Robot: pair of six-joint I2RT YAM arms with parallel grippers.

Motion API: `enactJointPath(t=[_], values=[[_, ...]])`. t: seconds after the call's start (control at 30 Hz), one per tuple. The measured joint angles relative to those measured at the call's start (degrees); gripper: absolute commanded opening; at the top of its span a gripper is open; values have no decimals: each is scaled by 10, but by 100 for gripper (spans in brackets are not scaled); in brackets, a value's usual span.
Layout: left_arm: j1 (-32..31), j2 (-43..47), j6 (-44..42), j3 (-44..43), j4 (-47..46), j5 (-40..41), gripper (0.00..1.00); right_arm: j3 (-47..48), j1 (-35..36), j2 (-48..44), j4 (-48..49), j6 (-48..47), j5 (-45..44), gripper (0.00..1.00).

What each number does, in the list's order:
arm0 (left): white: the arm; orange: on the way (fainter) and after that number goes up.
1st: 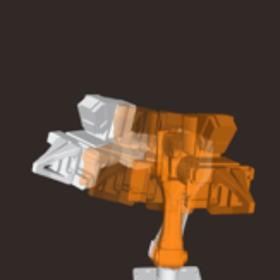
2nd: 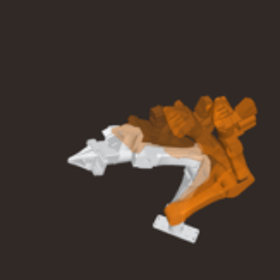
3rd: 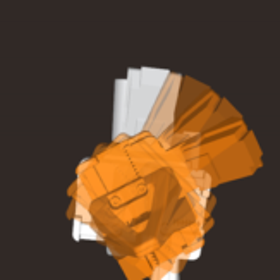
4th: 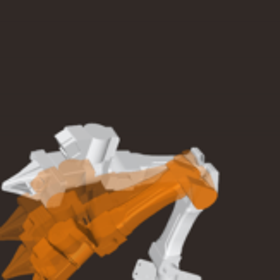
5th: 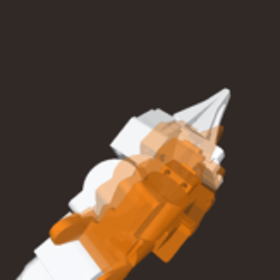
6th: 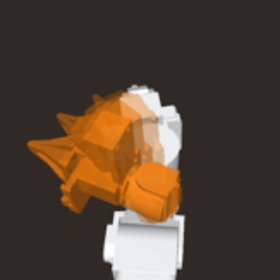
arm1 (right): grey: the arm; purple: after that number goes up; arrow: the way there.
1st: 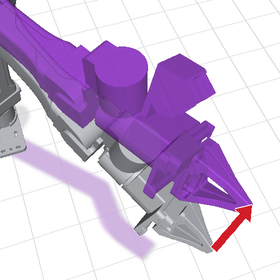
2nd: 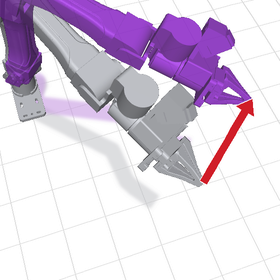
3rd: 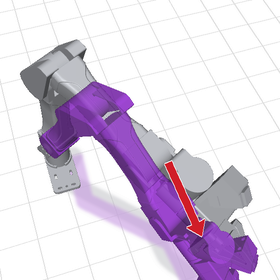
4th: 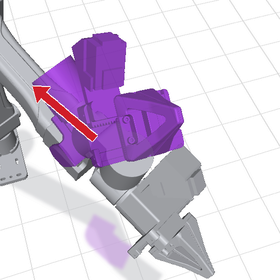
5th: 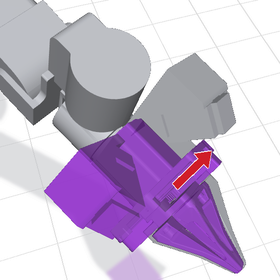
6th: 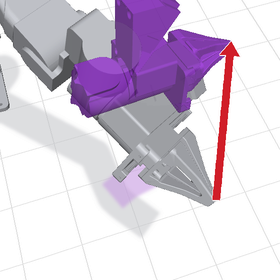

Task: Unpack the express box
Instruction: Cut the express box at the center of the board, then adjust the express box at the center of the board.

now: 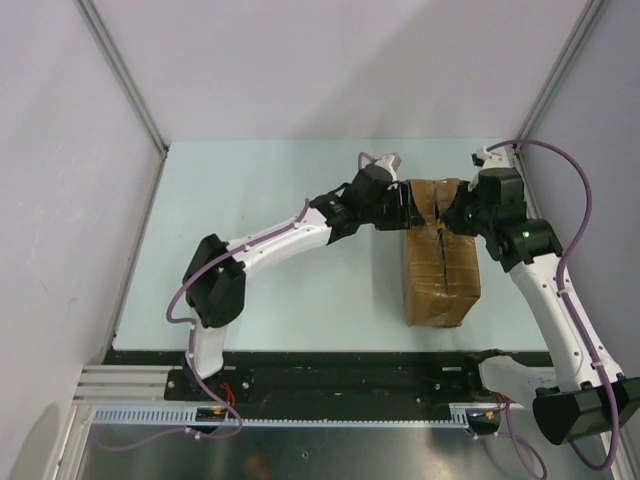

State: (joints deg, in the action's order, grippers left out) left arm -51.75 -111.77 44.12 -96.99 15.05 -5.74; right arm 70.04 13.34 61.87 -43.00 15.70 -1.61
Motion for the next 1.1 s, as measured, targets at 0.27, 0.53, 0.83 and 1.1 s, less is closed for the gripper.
enactJointPath(t=[0.27, 0.53, 0.83, 1.1], values=[[-3, -37, 5, -43, 11, -7, 54, 14, -3, -1, 45, 8, -64, 0], [-5, -49, 9, -58, 14, -22, 54, 63, -4, -36, 126, 7, -112, 0], [-5, -49, 2, -71, 29, -31, 62, 58, -47, 6, 68, 63, -294, 0], [-7, -49, -21, -75, 44, -56, 67, -66, -110, 46, 33, 120, -240, 0]])
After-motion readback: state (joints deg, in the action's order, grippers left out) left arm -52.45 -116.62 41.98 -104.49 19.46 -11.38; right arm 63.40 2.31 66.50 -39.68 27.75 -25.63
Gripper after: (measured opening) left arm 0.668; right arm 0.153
